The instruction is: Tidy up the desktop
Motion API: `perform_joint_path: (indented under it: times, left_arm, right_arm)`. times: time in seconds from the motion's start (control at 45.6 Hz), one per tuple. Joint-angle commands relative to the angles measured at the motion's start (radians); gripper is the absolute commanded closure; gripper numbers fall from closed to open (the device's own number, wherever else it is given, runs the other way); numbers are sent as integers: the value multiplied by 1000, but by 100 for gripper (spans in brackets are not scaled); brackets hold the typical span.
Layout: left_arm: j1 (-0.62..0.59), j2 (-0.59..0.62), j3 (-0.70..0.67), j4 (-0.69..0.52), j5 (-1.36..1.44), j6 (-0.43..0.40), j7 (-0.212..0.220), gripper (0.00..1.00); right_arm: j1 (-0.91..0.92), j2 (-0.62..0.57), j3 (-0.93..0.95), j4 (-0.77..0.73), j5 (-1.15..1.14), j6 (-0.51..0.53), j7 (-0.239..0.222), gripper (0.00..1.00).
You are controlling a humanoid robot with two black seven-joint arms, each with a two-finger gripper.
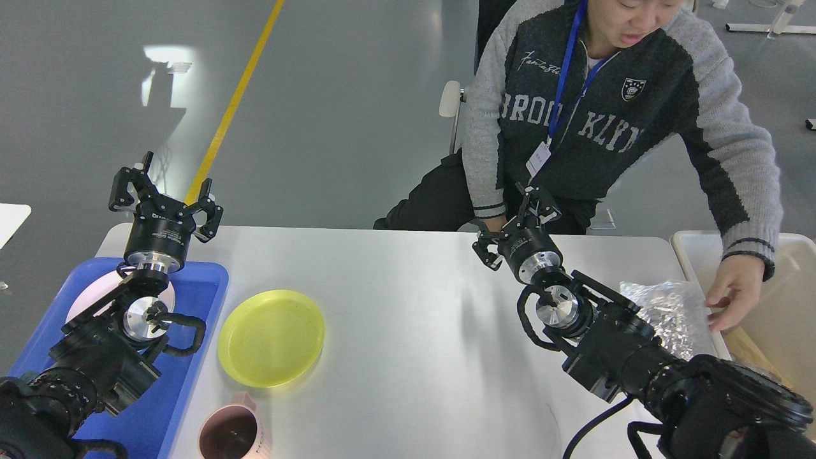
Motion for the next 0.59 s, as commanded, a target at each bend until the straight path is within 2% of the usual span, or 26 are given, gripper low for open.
perform_joint_path:
  times: [0.0, 0.57]
  left_arm:
    - [0, 0, 0, 0, 0, 0, 0, 3]
    - [0, 0, 0, 0, 0, 0, 0, 3]
  right_arm:
    - [0, 0, 0, 0, 0, 0, 0, 0]
    - [0, 0, 0, 0, 0, 0, 0, 0]
